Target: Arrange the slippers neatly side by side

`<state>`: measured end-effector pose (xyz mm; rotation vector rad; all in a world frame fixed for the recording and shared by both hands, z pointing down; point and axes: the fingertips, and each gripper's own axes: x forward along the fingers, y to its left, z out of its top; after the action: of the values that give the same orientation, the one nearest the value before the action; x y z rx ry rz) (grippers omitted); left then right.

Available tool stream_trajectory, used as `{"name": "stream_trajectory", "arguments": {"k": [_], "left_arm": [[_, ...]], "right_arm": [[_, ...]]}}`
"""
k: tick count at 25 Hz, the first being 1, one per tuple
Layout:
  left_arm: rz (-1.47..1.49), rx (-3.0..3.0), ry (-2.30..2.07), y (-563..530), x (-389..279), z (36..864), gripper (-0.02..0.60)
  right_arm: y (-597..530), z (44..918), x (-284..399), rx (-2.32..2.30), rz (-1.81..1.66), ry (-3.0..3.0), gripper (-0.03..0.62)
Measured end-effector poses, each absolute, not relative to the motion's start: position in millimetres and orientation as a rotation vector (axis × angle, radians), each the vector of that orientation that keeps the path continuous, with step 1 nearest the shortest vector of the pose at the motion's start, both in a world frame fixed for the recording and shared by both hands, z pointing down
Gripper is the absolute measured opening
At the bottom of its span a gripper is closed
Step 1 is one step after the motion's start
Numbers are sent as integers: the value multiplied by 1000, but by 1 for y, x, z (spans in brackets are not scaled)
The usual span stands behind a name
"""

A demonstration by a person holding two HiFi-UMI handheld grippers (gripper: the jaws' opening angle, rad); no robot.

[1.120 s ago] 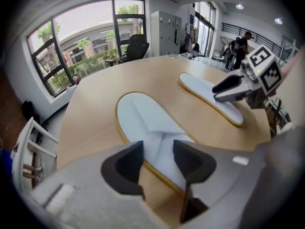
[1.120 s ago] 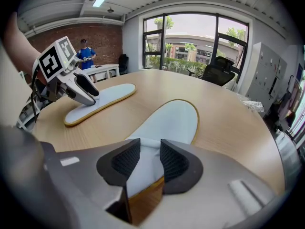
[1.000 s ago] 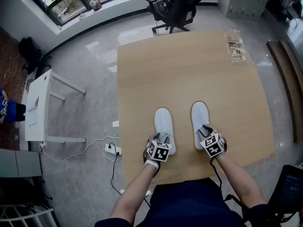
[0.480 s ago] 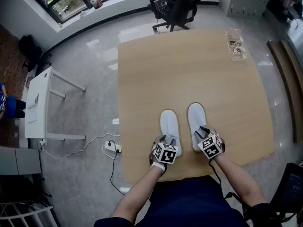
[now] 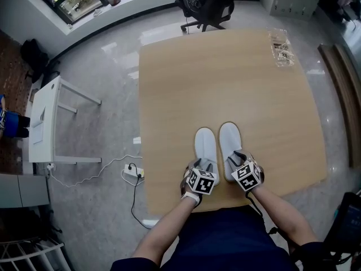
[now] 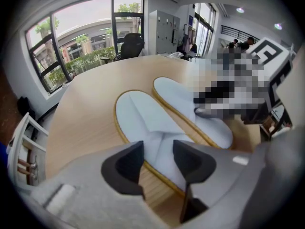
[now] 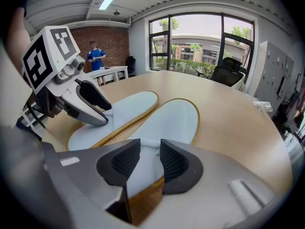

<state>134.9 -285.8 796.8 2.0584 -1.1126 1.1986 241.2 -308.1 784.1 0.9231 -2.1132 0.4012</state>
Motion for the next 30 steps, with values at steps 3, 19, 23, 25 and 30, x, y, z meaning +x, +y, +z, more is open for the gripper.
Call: {"name": "stream_trajectory", "arguments": {"k": [3, 19, 23, 25, 30], "left_arm": [[1198, 2055, -1114, -284, 136, 796, 197], [1216, 2073, -1138, -284, 141, 797, 193], [1208, 2073, -1118, -284, 139, 797, 197], [1197, 2076, -1120, -285, 138, 792, 206], [1128, 2124, -1161, -287, 136, 766, 216]], "right_arm": [[-303, 783, 237, 926, 410, -2119, 140], [-301, 785, 236, 969, 432, -2113, 141], [-301, 785, 235, 942, 450, -2119, 141], [-302, 780, 235, 940, 455, -2140, 143], [-303, 755, 232, 965, 418, -2221, 137]]}}
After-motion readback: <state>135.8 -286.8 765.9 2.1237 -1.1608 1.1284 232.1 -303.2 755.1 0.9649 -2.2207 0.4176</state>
